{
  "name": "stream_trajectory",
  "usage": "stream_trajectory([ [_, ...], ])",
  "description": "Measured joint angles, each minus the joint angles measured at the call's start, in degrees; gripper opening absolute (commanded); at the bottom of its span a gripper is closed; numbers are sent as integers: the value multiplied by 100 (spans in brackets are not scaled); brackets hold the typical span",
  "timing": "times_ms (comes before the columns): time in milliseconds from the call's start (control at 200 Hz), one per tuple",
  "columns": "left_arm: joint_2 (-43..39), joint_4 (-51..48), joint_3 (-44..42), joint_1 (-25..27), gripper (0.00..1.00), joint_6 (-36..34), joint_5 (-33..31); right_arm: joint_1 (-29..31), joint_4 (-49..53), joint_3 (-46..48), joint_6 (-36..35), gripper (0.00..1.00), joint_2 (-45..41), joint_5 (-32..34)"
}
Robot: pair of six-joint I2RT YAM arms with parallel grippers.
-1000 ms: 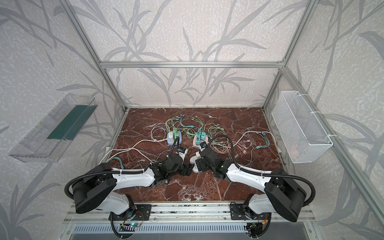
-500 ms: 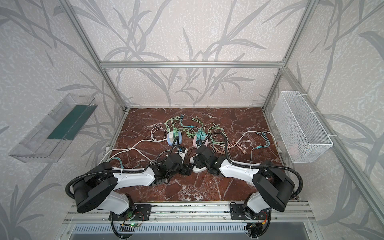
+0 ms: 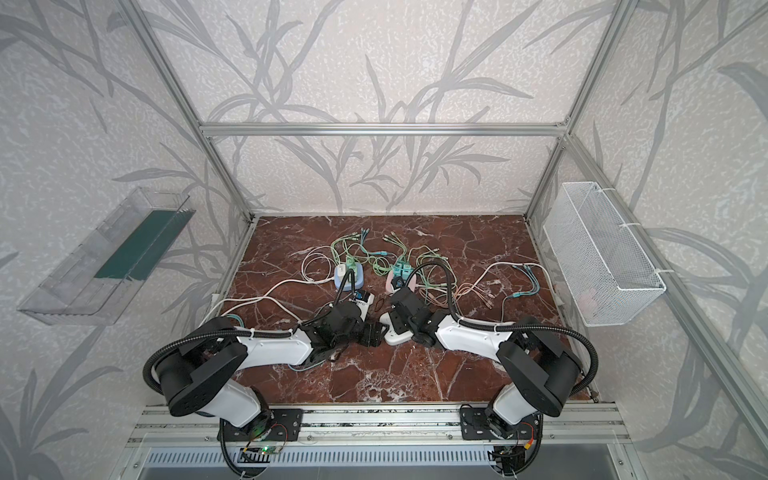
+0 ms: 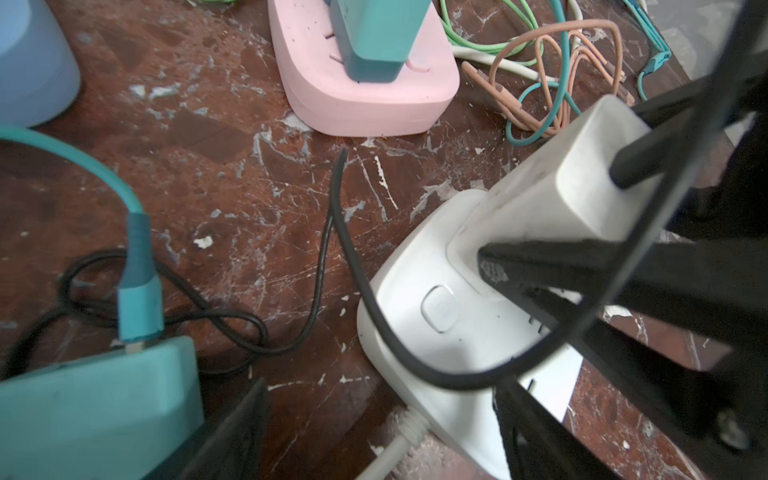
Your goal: Pull the plug off the socket
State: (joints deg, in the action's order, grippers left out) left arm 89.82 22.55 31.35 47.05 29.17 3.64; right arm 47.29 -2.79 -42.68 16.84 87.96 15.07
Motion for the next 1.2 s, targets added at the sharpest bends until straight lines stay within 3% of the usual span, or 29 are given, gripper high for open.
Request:
stream_trajectory([
  [535, 372, -140, 369, -116, 78, 149, 439, -26, -177, 92, 59, 38, -20, -52],
  [1200, 673, -986, 1080, -138, 69, 24, 787, -33, 4, 170, 299, 33, -234, -20],
])
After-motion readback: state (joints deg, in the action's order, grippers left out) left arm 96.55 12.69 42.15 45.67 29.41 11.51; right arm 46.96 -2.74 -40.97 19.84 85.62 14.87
